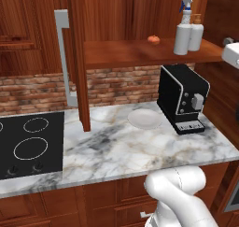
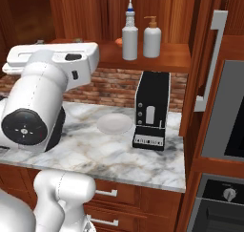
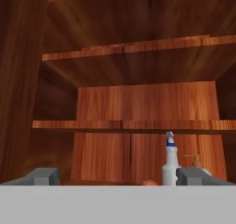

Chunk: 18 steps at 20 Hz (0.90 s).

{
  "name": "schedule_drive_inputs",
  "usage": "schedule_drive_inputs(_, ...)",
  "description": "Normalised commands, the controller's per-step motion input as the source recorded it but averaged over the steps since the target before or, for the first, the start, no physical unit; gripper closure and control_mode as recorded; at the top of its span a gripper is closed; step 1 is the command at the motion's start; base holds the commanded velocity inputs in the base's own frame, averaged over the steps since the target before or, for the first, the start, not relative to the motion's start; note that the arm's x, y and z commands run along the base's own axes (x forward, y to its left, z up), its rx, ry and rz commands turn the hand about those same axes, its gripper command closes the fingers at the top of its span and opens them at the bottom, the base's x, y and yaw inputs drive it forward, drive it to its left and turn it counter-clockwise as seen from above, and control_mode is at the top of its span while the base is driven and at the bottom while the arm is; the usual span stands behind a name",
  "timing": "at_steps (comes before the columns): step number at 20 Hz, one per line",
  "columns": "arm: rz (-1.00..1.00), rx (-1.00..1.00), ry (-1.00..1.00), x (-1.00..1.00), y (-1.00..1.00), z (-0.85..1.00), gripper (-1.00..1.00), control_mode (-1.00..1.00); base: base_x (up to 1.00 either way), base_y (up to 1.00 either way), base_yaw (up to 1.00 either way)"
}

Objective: Pick the spray and soap dispenser from the cabinet and place them on the counter.

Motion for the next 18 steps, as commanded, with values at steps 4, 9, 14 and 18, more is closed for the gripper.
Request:
schedule_drive_inputs(4, -0.02, 0.0, 0.0, 0.26, -0.16, 0.0, -1.0, -1.0, 0.0, 0.0, 0.0)
schedule_drive_inputs(9, -0.02, 0.0, 0.0, 0.29, -0.09, 0.0, -1.0, -1.0, 0.0, 0.0, 0.0)
schedule_drive_inputs(14, -0.02, 0.0, 0.0, 0.33, 0.0, -0.01, -1.0, -1.0, 0.0, 0.0, 0.0)
schedule_drive_inputs(18, -0.02, 0.0, 0.0, 0.33, 0.0, -0.01, -1.0, -1.0, 0.0, 0.0, 0.0)
